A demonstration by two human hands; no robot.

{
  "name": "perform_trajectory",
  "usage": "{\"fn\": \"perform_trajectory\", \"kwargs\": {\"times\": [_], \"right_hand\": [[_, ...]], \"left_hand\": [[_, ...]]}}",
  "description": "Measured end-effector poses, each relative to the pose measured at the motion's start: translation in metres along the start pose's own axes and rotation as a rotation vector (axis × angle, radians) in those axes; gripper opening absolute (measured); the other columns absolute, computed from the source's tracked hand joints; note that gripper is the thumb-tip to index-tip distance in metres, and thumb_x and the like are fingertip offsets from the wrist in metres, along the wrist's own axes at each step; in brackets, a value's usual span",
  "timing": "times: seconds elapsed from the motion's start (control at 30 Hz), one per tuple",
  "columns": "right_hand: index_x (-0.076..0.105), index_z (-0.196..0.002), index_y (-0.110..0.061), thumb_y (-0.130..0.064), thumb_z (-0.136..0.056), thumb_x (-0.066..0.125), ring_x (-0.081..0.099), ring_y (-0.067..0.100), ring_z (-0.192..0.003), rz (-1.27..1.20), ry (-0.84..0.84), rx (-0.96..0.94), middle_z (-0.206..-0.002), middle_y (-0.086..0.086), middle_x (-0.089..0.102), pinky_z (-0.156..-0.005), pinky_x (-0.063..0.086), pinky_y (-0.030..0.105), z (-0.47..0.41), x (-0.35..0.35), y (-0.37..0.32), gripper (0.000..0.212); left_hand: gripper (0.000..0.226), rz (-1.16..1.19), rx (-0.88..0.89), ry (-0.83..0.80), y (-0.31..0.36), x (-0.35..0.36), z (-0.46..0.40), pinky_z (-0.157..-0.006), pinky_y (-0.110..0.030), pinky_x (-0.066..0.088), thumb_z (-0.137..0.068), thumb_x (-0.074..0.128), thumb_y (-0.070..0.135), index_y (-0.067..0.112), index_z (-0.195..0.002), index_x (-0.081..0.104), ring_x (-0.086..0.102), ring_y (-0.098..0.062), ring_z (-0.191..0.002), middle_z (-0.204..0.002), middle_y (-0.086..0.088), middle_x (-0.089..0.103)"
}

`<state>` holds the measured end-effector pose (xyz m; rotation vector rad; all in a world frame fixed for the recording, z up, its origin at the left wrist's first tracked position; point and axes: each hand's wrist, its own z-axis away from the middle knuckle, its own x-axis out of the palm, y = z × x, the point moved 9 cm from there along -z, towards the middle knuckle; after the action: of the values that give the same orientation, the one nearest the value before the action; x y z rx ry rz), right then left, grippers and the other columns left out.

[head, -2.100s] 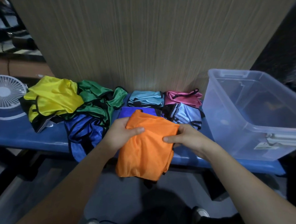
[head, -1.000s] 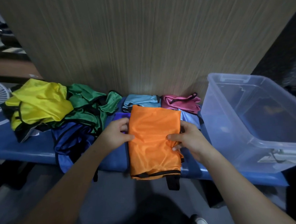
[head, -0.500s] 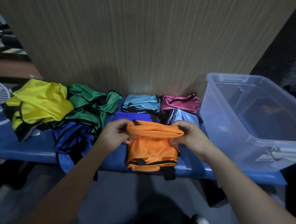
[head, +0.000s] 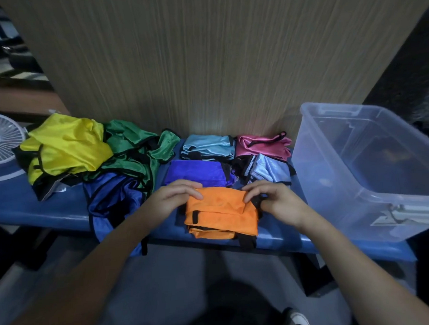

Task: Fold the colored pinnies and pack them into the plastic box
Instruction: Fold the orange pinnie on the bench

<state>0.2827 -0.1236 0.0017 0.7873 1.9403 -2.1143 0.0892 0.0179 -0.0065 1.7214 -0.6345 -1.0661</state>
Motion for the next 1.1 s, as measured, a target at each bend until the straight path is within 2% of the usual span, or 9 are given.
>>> {"fn": "perform_trajectory", "kwargs": {"times": [0.07, 0.13, 0.27, 0.33, 0.43, 0.57, 0.7, 0.9, 1.1], "right_hand": [[0.078, -0.081, -0.027, -0.009, -0.066, 0.044, 0.055, 0.003, -0.118, -0.009, 0.002, 0.017, -0.125, -0.01, 0.063, -0.091, 0.046, 0.026, 0.002, 0.001, -0.004, 0.042], [0.077, -0.082, -0.023, -0.014, -0.068, 0.043, 0.055, 0.003, -0.116, 0.005, 0.004, 0.011, -0.125, -0.009, 0.062, -0.093, 0.045, 0.028, 0.003, 0.002, -0.006, 0.038], [0.071, -0.09, -0.024, -0.035, -0.085, 0.058, 0.058, 0.009, -0.109, 0.303, 0.133, -0.179, -0.112, -0.01, 0.06, -0.1, 0.045, 0.036, 0.004, 0.005, -0.02, 0.018], [0.068, -0.104, -0.026, -0.05, -0.088, 0.058, 0.057, 0.011, -0.112, 0.466, 0.181, -0.292, -0.117, -0.012, 0.057, -0.099, 0.045, 0.039, 0.009, 0.014, -0.031, 0.03], [0.059, -0.129, -0.034, -0.061, -0.087, 0.056, 0.045, 0.014, -0.132, 0.634, 0.086, -0.364, -0.143, -0.01, 0.046, -0.111, 0.035, 0.038, 0.017, 0.042, -0.039, 0.05], [0.048, -0.141, -0.037, -0.053, -0.084, 0.068, 0.03, 0.016, -0.141, 0.796, -0.038, -0.356, -0.156, -0.006, 0.032, -0.116, 0.022, 0.032, 0.022, 0.069, -0.029, 0.063], [0.05, -0.14, -0.039, -0.04, -0.083, 0.075, 0.031, 0.014, -0.14, 0.81, -0.038, -0.309, -0.156, -0.01, 0.033, -0.115, 0.02, 0.028, 0.023, 0.062, -0.027, 0.062], [0.055, -0.134, -0.038, -0.033, -0.082, 0.075, 0.041, 0.015, -0.136, 0.832, 0.002, -0.251, -0.15, -0.01, 0.041, -0.11, 0.025, 0.027, 0.035, 0.038, -0.018, 0.056], [0.059, -0.13, -0.035, -0.029, -0.08, 0.075, 0.047, 0.017, -0.129, 0.889, 0.103, -0.181, -0.14, -0.009, 0.05, -0.109, 0.032, 0.034, 0.051, 0.005, -0.003, 0.052]], "left_hand": [[0.03, -0.062, -0.021, 0.001, 0.0, 0.004, 0.004, -0.105, -0.02, 0.04, -0.093, 0.056, 0.037, 0.018, -0.105, 0.075, 0.05, -0.008, -0.13, -0.137, 0.003, 0.056], [0.038, -0.207, -0.024, 0.014, 0.0, 0.006, 0.008, -0.101, -0.023, 0.042, -0.082, 0.06, 0.056, 0.03, -0.108, 0.071, 0.045, -0.003, -0.131, -0.14, 0.013, 0.048], [0.043, -0.448, 0.064, 0.067, 0.007, 0.007, 0.014, -0.105, -0.026, 0.03, -0.075, 0.065, 0.063, 0.04, -0.112, 0.064, 0.037, -0.002, -0.13, -0.139, 0.018, 0.038], [0.041, -0.469, 0.093, 0.097, 0.011, 0.007, 0.015, -0.1, -0.022, 0.033, -0.076, 0.067, 0.061, 0.041, -0.112, 0.063, 0.041, -0.006, -0.124, -0.132, 0.017, 0.038], [0.039, -0.444, 0.067, 0.096, 0.01, 0.01, 0.019, -0.086, -0.017, 0.043, -0.077, 0.068, 0.058, 0.04, -0.111, 0.06, 0.051, -0.009, -0.109, -0.124, 0.018, 0.037], [0.032, -0.424, 0.034, 0.076, 0.002, 0.017, 0.023, -0.083, -0.028, 0.051, -0.085, 0.075, 0.038, 0.039, -0.113, 0.061, 0.054, -0.01, -0.103, -0.123, 0.019, 0.04], [0.037, -0.375, 0.025, 0.074, 0.003, 0.023, 0.025, -0.085, -0.032, 0.052, -0.079, 0.067, 0.052, 0.038, -0.113, 0.063, 0.056, -0.012, -0.102, -0.122, 0.018, 0.043], [0.052, -0.359, 0.034, 0.016, 0.011, 0.054, 0.016, -0.102, -0.034, 0.048, -0.08, 0.06, 0.062, 0.037, -0.126, 0.059, 0.052, -0.003, -0.12, -0.13, 0.026, 0.038], [0.045, -0.347, 0.087, 0.019, 0.026, 0.088, -0.002, -0.11, -0.036, 0.042, -0.087, 0.068, 0.047, 0.035, -0.129, 0.056, 0.045, 0.002, -0.13, -0.14, 0.025, 0.036]]}}
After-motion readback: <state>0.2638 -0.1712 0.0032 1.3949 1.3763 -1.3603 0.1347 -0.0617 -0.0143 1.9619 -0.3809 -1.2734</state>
